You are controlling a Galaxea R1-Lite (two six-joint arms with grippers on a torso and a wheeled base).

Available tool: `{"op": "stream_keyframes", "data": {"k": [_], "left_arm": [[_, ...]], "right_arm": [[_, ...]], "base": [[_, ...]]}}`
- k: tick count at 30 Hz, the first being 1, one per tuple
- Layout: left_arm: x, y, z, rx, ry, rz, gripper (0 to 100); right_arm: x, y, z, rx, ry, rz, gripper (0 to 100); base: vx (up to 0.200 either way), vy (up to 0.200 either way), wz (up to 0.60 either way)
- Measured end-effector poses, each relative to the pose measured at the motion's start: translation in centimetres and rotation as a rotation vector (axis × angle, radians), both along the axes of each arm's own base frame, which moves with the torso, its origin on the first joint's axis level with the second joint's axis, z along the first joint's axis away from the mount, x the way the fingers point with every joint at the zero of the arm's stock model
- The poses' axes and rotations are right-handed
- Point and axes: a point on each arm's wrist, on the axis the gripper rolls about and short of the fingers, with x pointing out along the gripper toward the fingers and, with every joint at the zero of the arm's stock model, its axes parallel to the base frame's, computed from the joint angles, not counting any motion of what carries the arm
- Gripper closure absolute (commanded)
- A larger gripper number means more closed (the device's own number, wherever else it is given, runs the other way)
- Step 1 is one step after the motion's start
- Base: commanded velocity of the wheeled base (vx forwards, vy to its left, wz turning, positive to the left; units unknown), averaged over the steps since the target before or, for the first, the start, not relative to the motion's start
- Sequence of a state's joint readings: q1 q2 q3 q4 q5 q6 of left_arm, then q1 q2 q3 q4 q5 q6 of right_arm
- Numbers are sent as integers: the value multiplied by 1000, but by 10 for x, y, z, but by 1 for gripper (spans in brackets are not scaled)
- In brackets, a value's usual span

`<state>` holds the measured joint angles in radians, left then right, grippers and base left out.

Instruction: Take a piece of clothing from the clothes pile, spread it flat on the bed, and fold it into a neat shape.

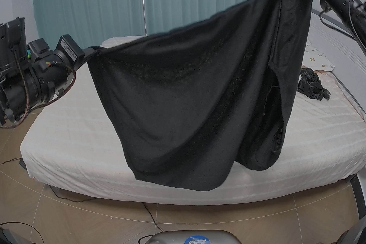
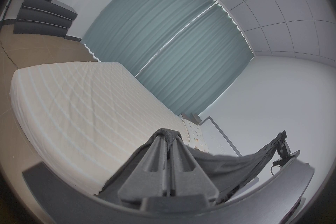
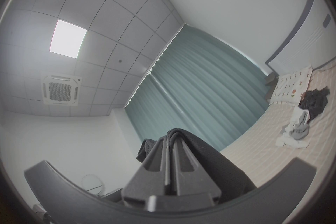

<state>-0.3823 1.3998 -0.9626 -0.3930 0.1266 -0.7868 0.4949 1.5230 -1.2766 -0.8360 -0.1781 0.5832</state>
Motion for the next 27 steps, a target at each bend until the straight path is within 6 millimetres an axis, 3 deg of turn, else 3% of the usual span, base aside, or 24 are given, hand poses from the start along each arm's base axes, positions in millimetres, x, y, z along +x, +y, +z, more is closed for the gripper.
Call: {"op": "stream_keyframes", "data": {"k": [4,12,18,27], "left_arm": [[14,3,4,-3,22,33,100],[67,0,-26,-33,162,88,100],[104,-5,-48,-30,224,103,100],[149,-12,-57,-32,217,118,100]], "right_arm": [[43,3,-4,-12,59,-82,100],[140,5,-67,-94,238,-174,100],[178,8,-108,-113,270,-180,100],[205,10,-150,-133,317,-189,100]], "base": [[0,0,0],[0,0,0],[167,0,0],[200,0,0]]}}
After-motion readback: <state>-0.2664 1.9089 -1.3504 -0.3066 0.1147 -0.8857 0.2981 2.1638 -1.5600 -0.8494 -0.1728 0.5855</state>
